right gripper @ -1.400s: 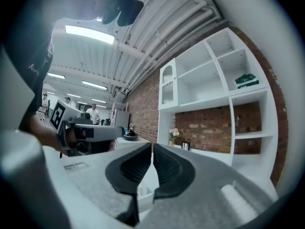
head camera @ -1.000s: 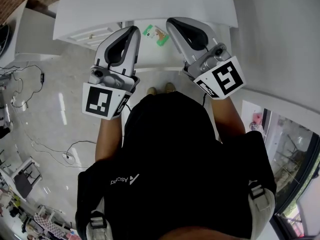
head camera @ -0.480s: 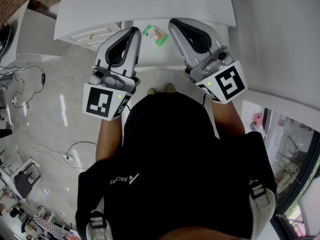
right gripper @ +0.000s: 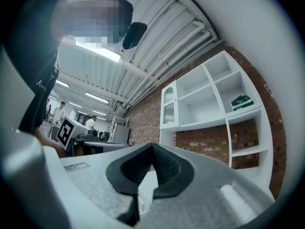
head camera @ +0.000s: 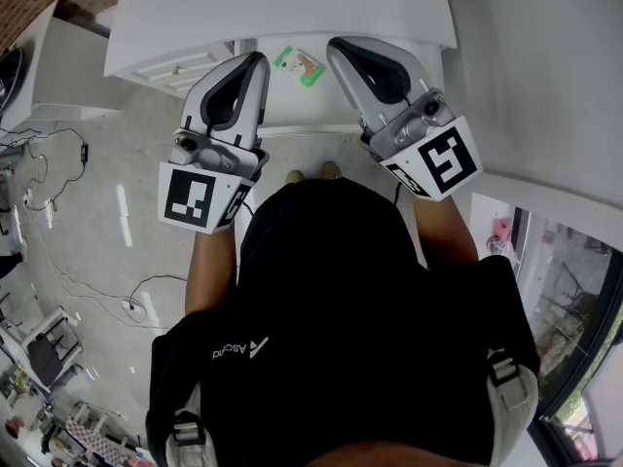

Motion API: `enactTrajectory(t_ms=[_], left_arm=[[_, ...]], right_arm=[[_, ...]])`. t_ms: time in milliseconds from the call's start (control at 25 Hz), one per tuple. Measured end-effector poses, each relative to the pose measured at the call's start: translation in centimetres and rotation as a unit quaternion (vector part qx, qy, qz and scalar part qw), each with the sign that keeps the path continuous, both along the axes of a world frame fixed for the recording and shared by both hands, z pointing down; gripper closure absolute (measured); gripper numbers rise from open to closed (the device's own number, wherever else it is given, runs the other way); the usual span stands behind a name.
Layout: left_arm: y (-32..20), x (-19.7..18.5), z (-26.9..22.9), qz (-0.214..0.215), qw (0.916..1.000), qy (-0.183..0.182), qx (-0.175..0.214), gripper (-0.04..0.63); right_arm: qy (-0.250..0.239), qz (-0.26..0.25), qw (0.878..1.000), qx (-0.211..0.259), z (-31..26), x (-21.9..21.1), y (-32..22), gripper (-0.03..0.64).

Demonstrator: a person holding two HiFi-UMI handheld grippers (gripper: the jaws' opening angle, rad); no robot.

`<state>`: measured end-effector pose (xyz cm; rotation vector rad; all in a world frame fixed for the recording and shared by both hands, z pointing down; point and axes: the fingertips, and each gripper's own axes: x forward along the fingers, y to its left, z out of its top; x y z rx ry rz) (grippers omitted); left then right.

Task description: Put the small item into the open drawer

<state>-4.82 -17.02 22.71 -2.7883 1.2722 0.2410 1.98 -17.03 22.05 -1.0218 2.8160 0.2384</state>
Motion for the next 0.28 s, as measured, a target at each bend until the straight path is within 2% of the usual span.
enactTrajectory(t_ms=[280], left_arm=[[0.21,0.06,0.93,0.001,0.9999,-0.012,-0.008,0.597]], right_arm=[[0.007,-0.001,1.0,0.001,0.28,0.15,0.16,0.615]])
